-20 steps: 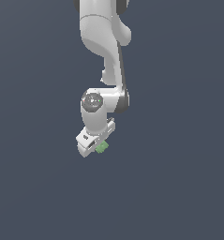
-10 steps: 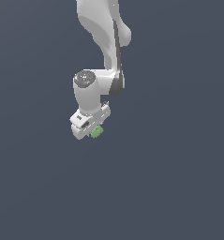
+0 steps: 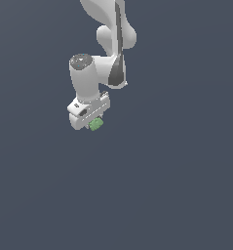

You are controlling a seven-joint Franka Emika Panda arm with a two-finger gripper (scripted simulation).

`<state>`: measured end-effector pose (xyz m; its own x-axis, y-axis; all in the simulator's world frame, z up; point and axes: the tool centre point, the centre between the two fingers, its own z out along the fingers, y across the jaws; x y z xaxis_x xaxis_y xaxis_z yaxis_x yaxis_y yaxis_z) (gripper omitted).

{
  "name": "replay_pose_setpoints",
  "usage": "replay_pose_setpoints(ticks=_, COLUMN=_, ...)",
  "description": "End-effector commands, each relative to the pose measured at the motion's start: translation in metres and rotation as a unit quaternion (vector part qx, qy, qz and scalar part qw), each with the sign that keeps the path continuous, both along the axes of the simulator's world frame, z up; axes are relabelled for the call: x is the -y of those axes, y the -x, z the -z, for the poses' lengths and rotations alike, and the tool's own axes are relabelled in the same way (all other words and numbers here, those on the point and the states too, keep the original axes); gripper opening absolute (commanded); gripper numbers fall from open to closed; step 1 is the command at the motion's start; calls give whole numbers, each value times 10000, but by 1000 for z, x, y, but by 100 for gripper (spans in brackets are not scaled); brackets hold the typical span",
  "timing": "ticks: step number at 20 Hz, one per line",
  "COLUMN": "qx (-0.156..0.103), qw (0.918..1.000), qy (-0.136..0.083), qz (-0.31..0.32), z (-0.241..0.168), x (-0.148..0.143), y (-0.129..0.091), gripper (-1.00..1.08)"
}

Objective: Pick up the object and move it to a goal position.

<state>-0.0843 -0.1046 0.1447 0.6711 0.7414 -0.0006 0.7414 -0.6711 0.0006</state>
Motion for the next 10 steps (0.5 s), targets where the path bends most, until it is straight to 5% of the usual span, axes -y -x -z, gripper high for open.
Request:
replay_pose_setpoints(ticks=1, qx=-1, qw=10000, qy=-2, qz=-2, z=-6, x=3, y=8, gripper=-100)
replay_pose_setpoints(ticks=10, qx=0, qw=10000, qy=-4, qz=-3, z=-15, x=8, y=17, gripper=-100)
